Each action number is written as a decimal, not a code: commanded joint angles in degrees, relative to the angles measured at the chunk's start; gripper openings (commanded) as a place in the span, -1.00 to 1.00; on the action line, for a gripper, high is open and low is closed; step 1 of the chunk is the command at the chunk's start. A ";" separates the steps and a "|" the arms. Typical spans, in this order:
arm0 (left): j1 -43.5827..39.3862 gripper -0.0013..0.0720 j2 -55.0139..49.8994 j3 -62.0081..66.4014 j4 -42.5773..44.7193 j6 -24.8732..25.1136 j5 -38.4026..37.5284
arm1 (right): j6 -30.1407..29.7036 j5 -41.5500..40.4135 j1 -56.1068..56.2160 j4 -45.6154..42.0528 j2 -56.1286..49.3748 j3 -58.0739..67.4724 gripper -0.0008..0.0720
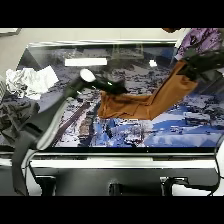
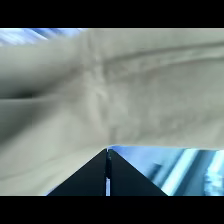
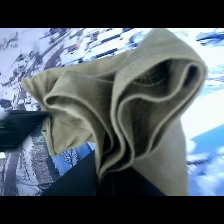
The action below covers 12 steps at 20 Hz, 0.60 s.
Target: Fold the clothes and pants, and hang the long-sleeved shirts on hangers.
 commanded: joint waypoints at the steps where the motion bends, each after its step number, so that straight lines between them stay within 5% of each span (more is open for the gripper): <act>1: 9.14 -0.92 8.68 0.00 11.04 -0.96 -8.52 | 4.37 -4.11 8.61 -4.74 -2.05 0.00 -0.91; 12: 27.56 -0.91 20.72 -0.07 13.38 -2.32 -16.13 | 11.45 -13.38 27.63 -8.52 -15.26 0.00 -0.91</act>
